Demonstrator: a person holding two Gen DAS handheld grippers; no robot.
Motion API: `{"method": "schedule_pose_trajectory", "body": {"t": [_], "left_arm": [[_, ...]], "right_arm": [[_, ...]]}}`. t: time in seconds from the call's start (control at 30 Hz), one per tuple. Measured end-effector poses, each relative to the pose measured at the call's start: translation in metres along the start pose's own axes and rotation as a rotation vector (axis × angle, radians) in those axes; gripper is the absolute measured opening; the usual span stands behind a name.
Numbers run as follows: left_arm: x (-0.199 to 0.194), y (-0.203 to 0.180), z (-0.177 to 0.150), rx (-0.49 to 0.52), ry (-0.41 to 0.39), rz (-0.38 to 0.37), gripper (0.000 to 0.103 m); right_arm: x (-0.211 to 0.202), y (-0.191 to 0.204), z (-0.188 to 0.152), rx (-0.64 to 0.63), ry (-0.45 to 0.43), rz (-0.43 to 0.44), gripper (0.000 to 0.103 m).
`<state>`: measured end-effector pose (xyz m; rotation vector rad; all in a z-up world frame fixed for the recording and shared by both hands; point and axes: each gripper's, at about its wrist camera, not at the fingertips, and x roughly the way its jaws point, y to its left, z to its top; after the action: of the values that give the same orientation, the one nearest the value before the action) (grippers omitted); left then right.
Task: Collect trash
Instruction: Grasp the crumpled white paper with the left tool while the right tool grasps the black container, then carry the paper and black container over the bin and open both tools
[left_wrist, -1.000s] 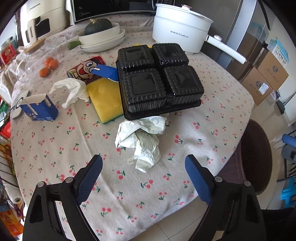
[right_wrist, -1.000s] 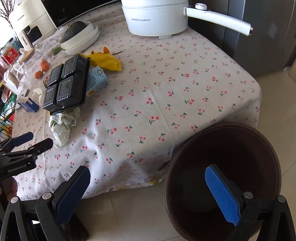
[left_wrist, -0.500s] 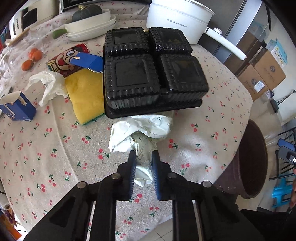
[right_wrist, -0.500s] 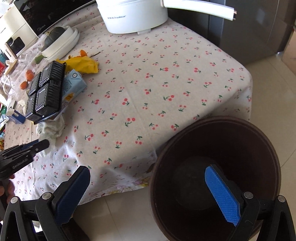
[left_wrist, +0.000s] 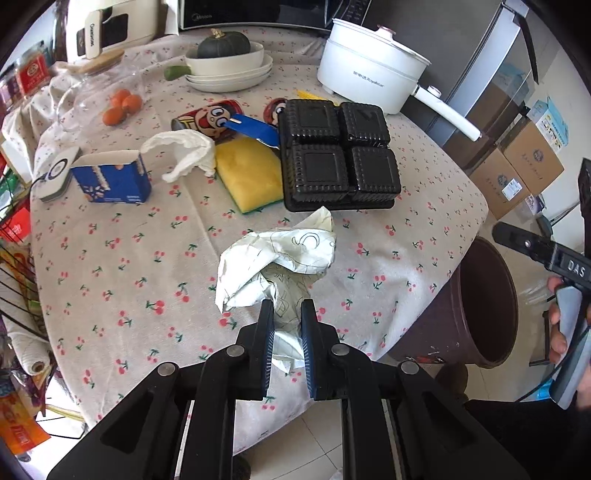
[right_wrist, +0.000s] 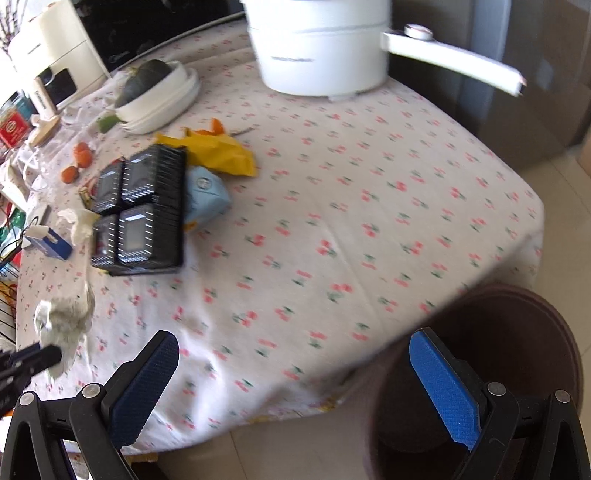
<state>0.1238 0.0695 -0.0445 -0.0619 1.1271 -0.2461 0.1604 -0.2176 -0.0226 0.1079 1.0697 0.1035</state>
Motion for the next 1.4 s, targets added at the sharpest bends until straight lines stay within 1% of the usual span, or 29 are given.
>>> {"method": "schedule_pose_trajectory", "body": {"t": [0.13,0.27,0.4,0.53,0.63,0.7,0.73,0.77,0.8,0.87,1.1,1.27,1.4], "left_arm": [[-0.014,0.018,-0.006,-0.008,-0.039,0.05,0.015],[-0.021,0.037,-0.005,-0.045,-0.055,0.057,0.015],[-0.024,0.047,-0.004,-0.057,-0.064,0.055,0.015],[-0.024,0.05,-0.002,-0.046,-0.063,0.062,0.015],[-0.021,0.051,-0.001,-0.043,-0.057,0.065,0.015],[-0.02,0.052,0.0,-0.044,-0.054,0.068,0.015],[-0.019,0.053,0.0,-0.044,-0.054,0.07,0.015],[-0.019,0.052,0.0,-0.046,-0.055,0.073,0.015],[-0.02,0.052,0.0,-0.048,-0.056,0.074,0.015],[-0.021,0.051,0.001,-0.052,-0.062,0.075,0.015],[-0.028,0.042,0.003,-0.054,-0.093,0.072,0.015],[-0.031,0.026,0.008,-0.039,-0.111,0.055,0.015],[-0.03,0.004,0.012,-0.006,-0.115,0.037,0.015]], "right_arm": [[0.021,0.039,0.015,-0.041,-0.034,0.043,0.103],[0.05,0.064,0.028,-0.036,-0.031,0.105,0.103],[0.074,0.075,0.035,0.005,-0.026,0.123,0.101],[0.088,0.075,0.041,0.049,-0.032,0.17,0.097],[0.097,0.073,0.043,0.068,-0.026,0.207,0.089],[0.102,0.071,0.043,0.087,-0.011,0.252,0.077],[0.103,0.07,0.043,0.097,-0.005,0.284,0.073],[0.103,0.069,0.044,0.104,-0.001,0.315,0.066],[0.103,0.07,0.044,0.105,0.002,0.323,0.066],[0.098,0.073,0.044,0.082,-0.004,0.308,0.066],[0.078,0.067,0.038,0.084,0.004,0.325,0.065],[0.053,0.054,0.032,0.05,-0.01,0.28,0.065],[0.032,0.034,0.026,0.033,-0.023,0.238,0.065]]}}
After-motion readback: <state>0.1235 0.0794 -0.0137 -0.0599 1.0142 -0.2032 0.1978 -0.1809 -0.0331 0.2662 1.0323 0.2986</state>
